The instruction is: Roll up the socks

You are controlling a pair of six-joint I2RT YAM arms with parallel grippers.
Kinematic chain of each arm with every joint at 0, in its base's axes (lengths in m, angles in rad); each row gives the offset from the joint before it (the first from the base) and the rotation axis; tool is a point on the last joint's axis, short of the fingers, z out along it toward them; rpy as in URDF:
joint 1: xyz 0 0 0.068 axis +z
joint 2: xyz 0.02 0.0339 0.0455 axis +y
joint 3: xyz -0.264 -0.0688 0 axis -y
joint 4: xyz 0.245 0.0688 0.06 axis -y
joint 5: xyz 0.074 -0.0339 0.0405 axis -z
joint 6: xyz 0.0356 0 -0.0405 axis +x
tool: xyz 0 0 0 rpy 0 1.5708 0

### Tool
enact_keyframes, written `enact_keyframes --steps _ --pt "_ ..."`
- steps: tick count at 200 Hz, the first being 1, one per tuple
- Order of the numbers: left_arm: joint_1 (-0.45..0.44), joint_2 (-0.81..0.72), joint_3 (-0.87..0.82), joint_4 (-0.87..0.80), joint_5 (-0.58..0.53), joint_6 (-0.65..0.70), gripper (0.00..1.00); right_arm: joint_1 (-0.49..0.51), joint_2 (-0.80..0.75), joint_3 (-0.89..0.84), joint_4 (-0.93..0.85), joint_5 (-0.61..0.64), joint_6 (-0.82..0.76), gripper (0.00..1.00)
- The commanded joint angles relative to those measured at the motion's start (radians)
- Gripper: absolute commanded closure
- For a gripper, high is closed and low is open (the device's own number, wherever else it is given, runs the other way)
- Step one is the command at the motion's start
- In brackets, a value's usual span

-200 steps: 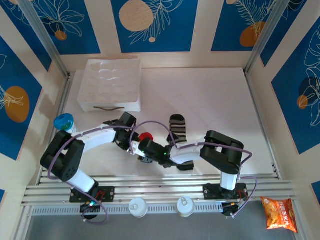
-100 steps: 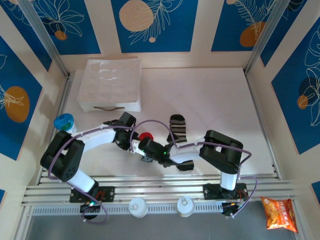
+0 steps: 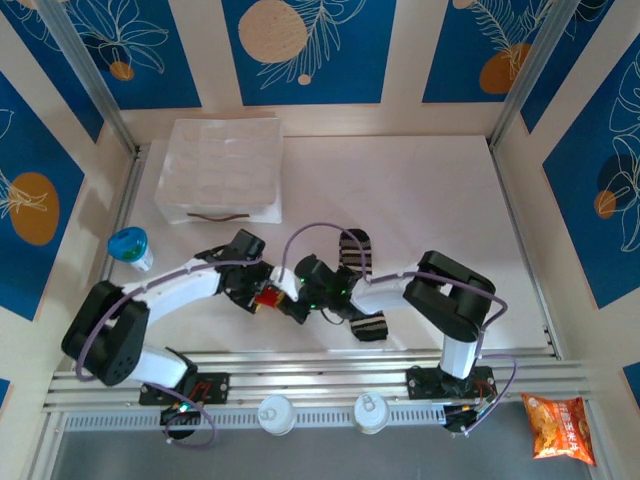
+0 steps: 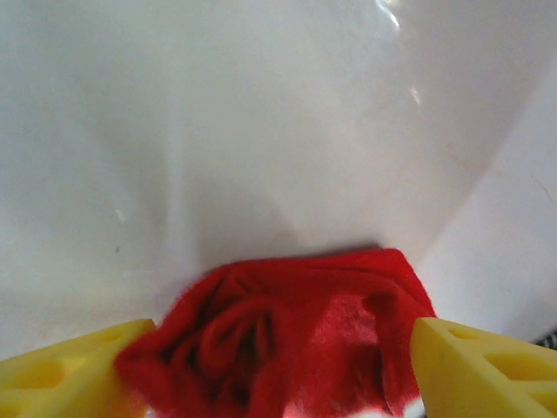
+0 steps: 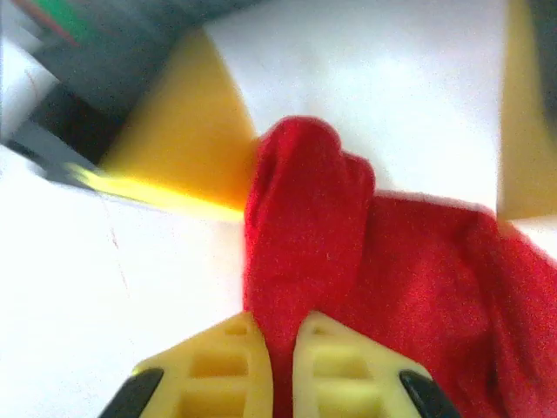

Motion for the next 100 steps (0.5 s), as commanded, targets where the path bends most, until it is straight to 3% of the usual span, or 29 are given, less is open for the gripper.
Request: enact_keyframes --steps 1,55,100 --pt "-0.006 -0.103 -0.033 0.004 0.038 0.026 0.23 -0.123 0.093 -0.090 -0.122 -0.169 0.205 1.00" --pt "-0.005 -0.177 -0.115 0.028 0.046 0.059 0.34 -0.210 0.160 -0.071 -0.144 -0.321 0.258 1.00" --pt "-0.017 -0.100 -0.095 0.145 0.055 0.078 0.37 -0.231 0.187 -0.005 -0.213 -0.379 0.263 1.00"
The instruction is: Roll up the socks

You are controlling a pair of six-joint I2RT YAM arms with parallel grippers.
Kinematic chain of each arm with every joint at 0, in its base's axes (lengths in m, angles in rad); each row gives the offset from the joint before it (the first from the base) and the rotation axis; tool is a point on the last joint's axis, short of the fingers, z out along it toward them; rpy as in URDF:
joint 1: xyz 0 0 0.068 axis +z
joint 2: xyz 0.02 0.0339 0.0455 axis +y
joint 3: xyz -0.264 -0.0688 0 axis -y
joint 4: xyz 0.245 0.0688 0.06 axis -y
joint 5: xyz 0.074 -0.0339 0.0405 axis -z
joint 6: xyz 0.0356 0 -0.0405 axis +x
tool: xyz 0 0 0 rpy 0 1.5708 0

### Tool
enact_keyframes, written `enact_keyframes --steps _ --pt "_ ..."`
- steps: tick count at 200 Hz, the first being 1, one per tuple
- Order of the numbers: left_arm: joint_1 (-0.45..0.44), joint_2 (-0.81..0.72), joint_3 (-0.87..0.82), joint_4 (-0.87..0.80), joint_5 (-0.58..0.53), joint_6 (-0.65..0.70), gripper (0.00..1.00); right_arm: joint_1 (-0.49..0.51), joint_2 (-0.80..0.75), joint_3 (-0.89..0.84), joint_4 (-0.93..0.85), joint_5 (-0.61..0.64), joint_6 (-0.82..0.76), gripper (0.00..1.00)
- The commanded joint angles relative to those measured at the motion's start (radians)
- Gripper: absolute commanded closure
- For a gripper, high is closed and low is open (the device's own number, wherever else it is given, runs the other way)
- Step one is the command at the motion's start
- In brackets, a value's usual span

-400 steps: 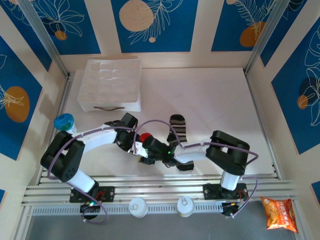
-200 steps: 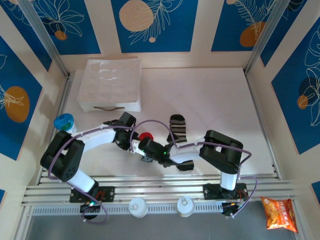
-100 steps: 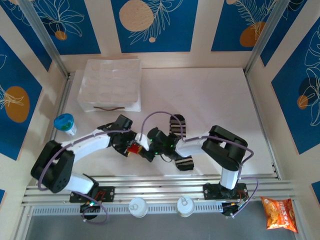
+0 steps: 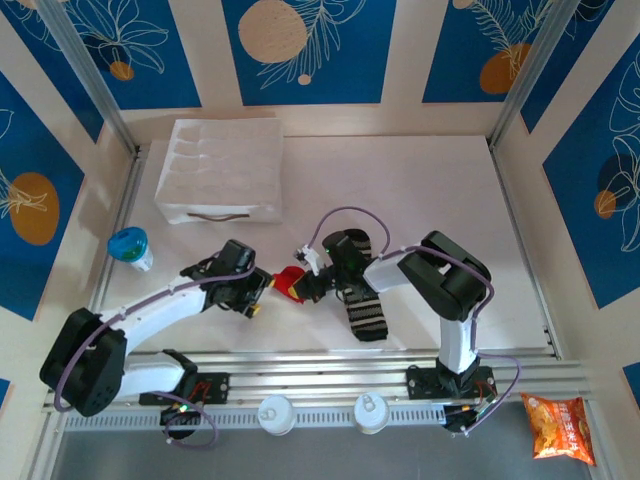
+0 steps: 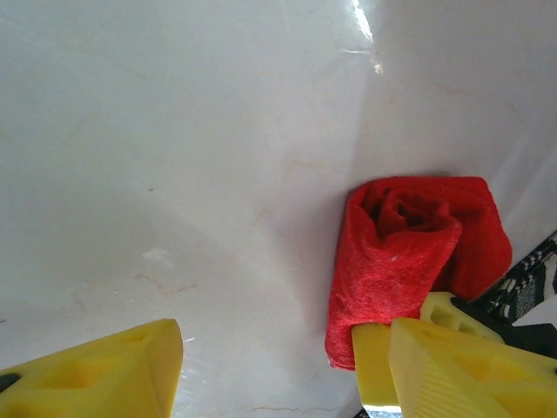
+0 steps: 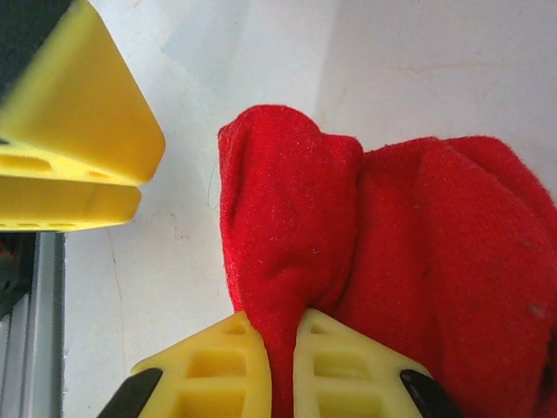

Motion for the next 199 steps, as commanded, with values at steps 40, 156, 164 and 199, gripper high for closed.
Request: enact_keyframes --steps 40,156,164,199 --pt "-0.029 0.134 0.020 0.168 0.026 0.021 0.43 -0.033 0.133 0.048 -0.352 -0.064 0.065 1.00" --pt "-0.078 0.286 0.127 0.146 -0.052 0.011 0.48 -0.041 0.189 0.135 -0.454 -0.104 0.046 1.00" --pt "-0.081 0.236 0.116 0.138 -0.082 -0.018 0.46 -0.048 0.192 0.137 -0.459 -0.103 0.051 1.00" --pt "-0.081 0.090 0.081 0.119 -0.111 -0.106 0.38 -0.064 0.194 0.130 -0.453 -0.119 0.071 1.00"
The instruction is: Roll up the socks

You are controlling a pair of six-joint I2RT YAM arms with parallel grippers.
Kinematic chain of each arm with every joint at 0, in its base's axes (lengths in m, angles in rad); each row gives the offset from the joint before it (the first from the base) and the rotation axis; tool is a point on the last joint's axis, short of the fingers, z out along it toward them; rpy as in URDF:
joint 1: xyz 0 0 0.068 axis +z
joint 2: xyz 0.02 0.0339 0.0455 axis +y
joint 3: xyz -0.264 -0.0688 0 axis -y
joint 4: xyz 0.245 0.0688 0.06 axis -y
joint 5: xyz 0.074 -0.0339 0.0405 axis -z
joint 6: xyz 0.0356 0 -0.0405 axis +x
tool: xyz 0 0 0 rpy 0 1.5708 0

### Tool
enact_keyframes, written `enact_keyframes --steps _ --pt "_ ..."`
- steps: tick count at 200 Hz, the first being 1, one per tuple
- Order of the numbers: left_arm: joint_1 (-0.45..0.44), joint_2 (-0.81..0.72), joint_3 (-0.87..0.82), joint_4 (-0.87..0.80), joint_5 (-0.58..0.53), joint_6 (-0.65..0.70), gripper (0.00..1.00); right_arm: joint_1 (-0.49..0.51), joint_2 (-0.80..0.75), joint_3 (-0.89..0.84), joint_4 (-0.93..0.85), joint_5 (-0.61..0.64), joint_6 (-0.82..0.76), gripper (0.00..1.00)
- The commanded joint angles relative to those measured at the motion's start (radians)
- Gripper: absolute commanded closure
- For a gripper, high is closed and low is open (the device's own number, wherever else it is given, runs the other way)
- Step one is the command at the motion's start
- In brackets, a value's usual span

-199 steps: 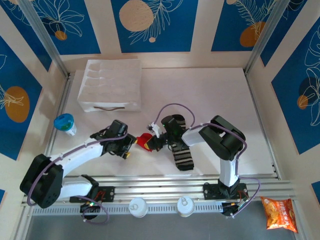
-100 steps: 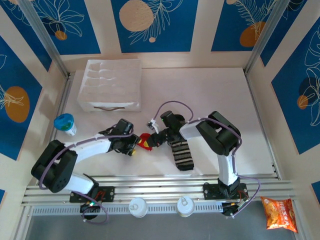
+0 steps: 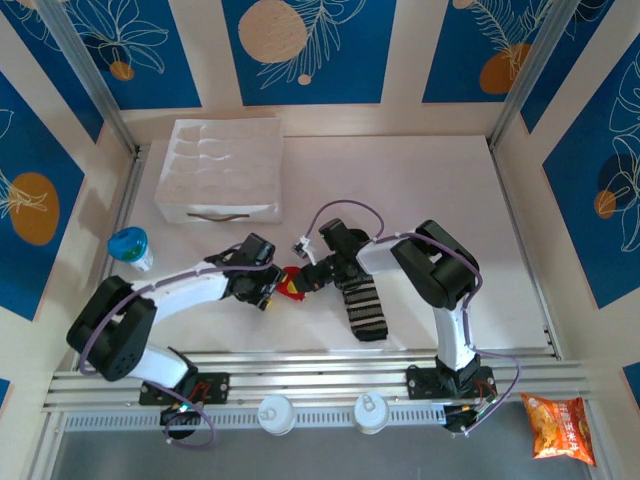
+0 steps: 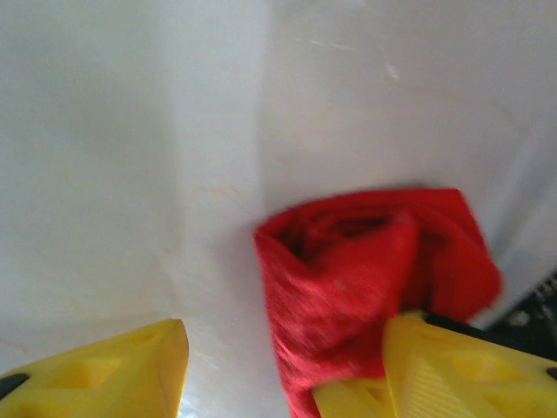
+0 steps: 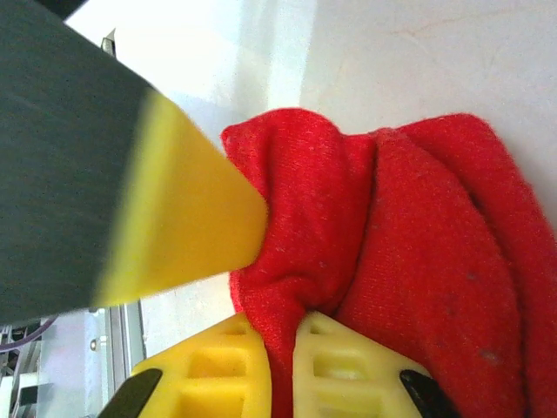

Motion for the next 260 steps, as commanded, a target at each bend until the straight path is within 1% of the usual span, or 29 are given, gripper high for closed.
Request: enact_keyframes --steps 1,15,33,51,74,97,147,175,192,206,210,218,226,243,249,260 --pt "-0.012 -0.084 -0.018 0.054 -0.043 -0.068 0.38 -0.002 0.092 -0.051 -0.201 0.096 0.012 1.00" --pt "-0.012 -0.090 -0.053 0.089 -0.019 -0.097 0.40 -0.008 0.096 -0.050 -0.201 0.088 0.018 1.00" --pt "-0.014 -0.074 -0.102 0.145 0.004 -0.128 0.44 -0.018 0.108 -0.043 -0.202 0.069 0.027 1.00" --pt "-0.012 -0.057 -0.117 0.157 0.011 -0.129 0.44 -0.024 0.119 -0.028 -0.216 0.050 0.028 1.00" --pt "-0.013 -0.025 -0.111 0.195 0.010 -0.121 0.45 -0.031 0.133 -0.005 -0.238 0.024 0.030 1.00" --pt "-0.013 0.037 -0.086 0.247 0.027 -0.104 0.47 -0.036 0.142 0.003 -0.242 0.003 0.040 1.00" --pt "-0.036 0.120 -0.029 0.247 0.039 -0.081 0.53 -0.036 0.167 0.028 -0.270 -0.023 0.037 1.00" --pt "-0.040 0.170 -0.012 0.255 0.049 -0.078 0.62 -0.033 0.168 0.034 -0.279 -0.016 0.031 1.00" --pt "-0.040 0.202 0.006 0.235 0.055 -0.073 0.75 -0.026 0.170 0.049 -0.305 -0.010 0.010 1.00" --pt "-0.038 0.218 0.017 0.192 0.045 -0.069 0.89 -0.013 0.164 0.063 -0.335 0.008 -0.021 1.00" --pt "-0.038 0.218 0.020 0.174 0.038 -0.069 0.93 -0.008 0.159 0.065 -0.343 0.021 -0.033 0.98" --pt "-0.038 0.212 0.023 0.125 0.020 -0.070 1.00 0.003 0.138 0.062 -0.349 0.055 -0.058 0.89" --pt "-0.038 0.200 0.027 0.073 0.003 -0.068 1.00 0.020 0.106 0.048 -0.340 0.102 -0.086 0.78" --pt "-0.032 0.177 0.033 -0.026 -0.014 -0.048 1.00 0.056 -0.003 -0.018 -0.264 0.219 -0.141 0.60" --pt "-0.030 0.167 0.032 -0.049 -0.017 -0.041 1.00 0.067 -0.043 -0.042 -0.233 0.256 -0.161 0.56" --pt "-0.029 0.153 0.025 -0.074 -0.023 -0.032 1.00 0.085 -0.116 -0.083 -0.185 0.327 -0.200 0.55"
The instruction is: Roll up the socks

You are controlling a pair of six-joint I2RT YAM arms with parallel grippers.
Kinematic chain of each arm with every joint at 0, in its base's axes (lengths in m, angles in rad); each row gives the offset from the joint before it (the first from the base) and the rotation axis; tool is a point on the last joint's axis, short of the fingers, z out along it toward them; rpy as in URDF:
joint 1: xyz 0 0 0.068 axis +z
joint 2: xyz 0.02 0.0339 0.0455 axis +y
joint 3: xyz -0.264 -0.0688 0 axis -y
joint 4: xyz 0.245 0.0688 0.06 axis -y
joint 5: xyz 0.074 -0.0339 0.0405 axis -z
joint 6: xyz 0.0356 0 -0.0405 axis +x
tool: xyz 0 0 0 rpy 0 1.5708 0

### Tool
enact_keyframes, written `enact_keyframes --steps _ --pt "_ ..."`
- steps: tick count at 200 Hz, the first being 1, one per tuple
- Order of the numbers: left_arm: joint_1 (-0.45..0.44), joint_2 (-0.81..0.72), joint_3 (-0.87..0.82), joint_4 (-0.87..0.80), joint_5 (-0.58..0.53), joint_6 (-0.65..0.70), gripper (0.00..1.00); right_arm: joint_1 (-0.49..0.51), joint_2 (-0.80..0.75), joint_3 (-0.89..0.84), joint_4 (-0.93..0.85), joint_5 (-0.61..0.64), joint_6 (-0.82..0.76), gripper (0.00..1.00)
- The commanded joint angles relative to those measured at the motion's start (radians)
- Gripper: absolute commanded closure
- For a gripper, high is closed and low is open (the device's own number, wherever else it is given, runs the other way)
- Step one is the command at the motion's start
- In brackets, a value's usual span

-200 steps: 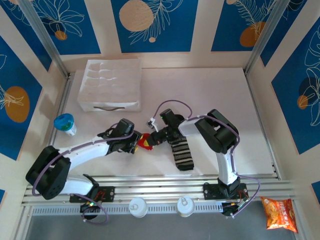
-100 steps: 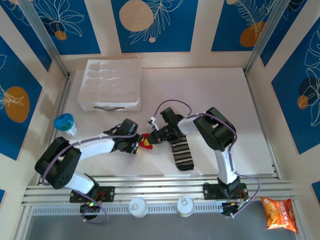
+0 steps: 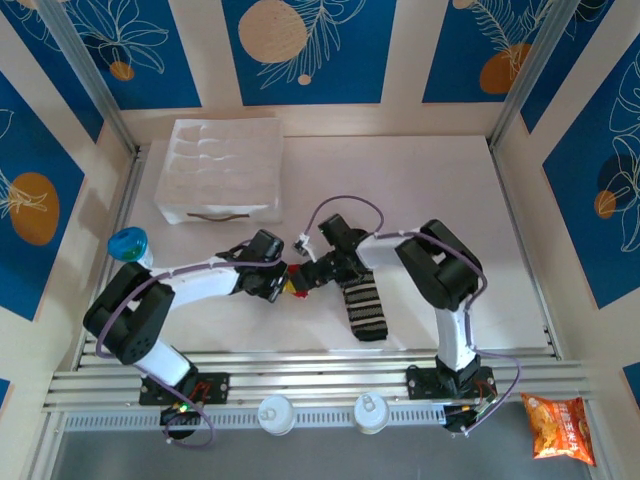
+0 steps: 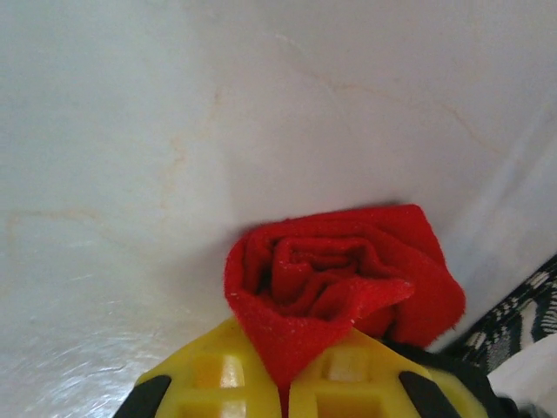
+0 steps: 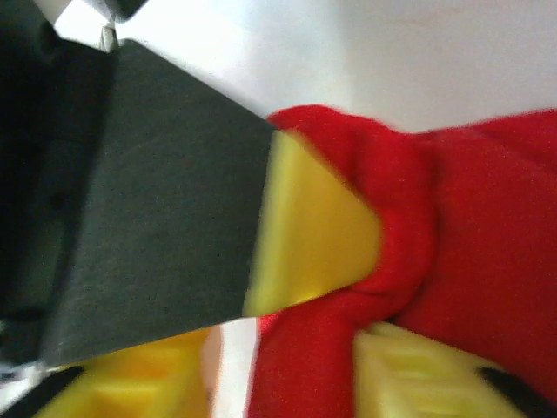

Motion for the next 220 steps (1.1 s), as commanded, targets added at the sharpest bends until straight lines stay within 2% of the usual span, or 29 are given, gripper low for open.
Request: enact_keyframes --steps 1,42,70,90,121,177,191,203,211,220 --pt "-0.014 0.010 -0.024 -0.185 -0.038 0.030 1.00 0.071 -0.061 -0.118 -0.032 0.286 -0.125 0.55" --pt "-0.014 0.009 -0.004 -0.203 -0.024 0.063 1.00 0.143 -0.279 -0.273 0.117 0.574 -0.244 0.53" --pt "-0.020 0.025 0.053 -0.257 -0.024 0.095 1.00 0.232 -0.397 -0.350 0.183 0.770 -0.313 0.41" --pt "-0.024 0.048 0.082 -0.286 -0.009 0.112 1.00 0.298 -0.431 -0.357 0.193 0.902 -0.342 0.37" --pt "-0.026 0.084 0.116 -0.334 0.017 0.116 1.00 0.328 -0.425 -0.344 0.228 0.919 -0.339 0.36" --pt "-0.025 0.131 0.177 -0.383 0.079 0.080 1.00 0.340 -0.285 -0.268 0.250 0.947 -0.342 0.36" --pt "-0.024 0.134 0.176 -0.376 0.103 0.065 1.00 0.338 -0.254 -0.246 0.244 0.967 -0.330 0.38" --pt "-0.025 0.133 0.176 -0.372 0.116 0.051 1.00 0.332 -0.227 -0.230 0.229 0.978 -0.309 0.43" --pt "-0.024 0.129 0.170 -0.361 0.123 0.043 1.00 0.330 -0.212 -0.222 0.217 0.981 -0.292 0.51" --pt "-0.024 0.123 0.166 -0.354 0.127 0.033 1.00 0.328 -0.195 -0.215 0.200 0.982 -0.274 0.67"
